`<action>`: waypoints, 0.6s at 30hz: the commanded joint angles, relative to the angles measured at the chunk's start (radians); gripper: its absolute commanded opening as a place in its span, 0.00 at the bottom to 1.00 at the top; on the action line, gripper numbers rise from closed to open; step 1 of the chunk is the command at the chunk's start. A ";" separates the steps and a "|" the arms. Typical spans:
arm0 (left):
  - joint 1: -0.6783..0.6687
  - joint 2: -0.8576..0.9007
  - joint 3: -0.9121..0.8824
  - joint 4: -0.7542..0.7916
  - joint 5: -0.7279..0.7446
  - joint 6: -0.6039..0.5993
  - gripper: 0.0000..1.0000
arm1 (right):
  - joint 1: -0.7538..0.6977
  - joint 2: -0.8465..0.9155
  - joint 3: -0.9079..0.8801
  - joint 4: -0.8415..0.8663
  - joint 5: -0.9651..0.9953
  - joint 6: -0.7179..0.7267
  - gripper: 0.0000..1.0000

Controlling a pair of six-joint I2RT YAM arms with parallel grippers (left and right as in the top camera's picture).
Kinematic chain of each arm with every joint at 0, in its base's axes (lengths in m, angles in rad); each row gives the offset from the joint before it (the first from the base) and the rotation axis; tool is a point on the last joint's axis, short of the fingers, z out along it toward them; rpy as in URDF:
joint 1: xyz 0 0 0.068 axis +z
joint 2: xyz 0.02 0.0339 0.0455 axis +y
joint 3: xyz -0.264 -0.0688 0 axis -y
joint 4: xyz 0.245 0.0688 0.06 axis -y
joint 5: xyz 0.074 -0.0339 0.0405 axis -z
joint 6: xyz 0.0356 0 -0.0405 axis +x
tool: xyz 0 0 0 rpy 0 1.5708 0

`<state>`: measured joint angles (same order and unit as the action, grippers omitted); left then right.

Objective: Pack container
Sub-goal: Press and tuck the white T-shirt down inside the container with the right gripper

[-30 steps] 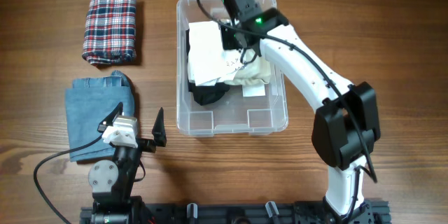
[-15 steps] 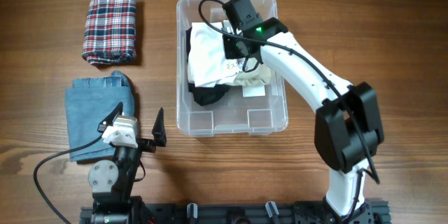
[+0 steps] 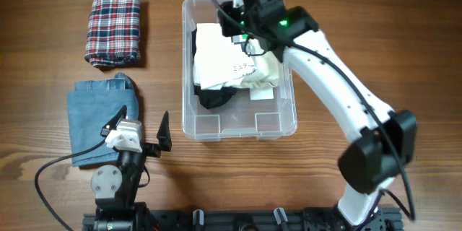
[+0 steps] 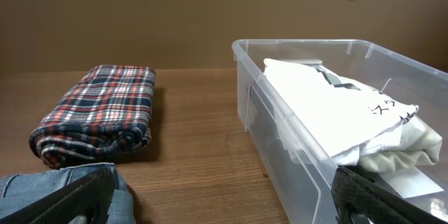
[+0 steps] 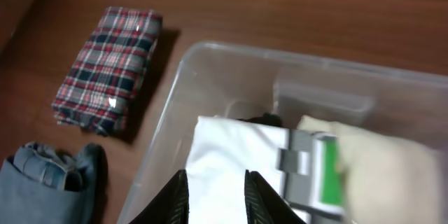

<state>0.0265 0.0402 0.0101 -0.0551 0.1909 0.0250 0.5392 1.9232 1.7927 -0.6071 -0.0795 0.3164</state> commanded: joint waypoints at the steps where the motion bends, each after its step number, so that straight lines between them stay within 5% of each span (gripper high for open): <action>1: 0.006 -0.001 -0.005 -0.005 -0.006 0.013 1.00 | 0.027 0.129 -0.002 0.044 -0.069 -0.022 0.26; 18: 0.006 -0.001 -0.005 -0.005 -0.006 0.013 1.00 | 0.041 0.263 0.008 0.116 -0.087 -0.028 0.27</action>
<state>0.0265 0.0402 0.0101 -0.0551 0.1909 0.0250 0.5781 2.1777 1.7893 -0.5076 -0.1505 0.3092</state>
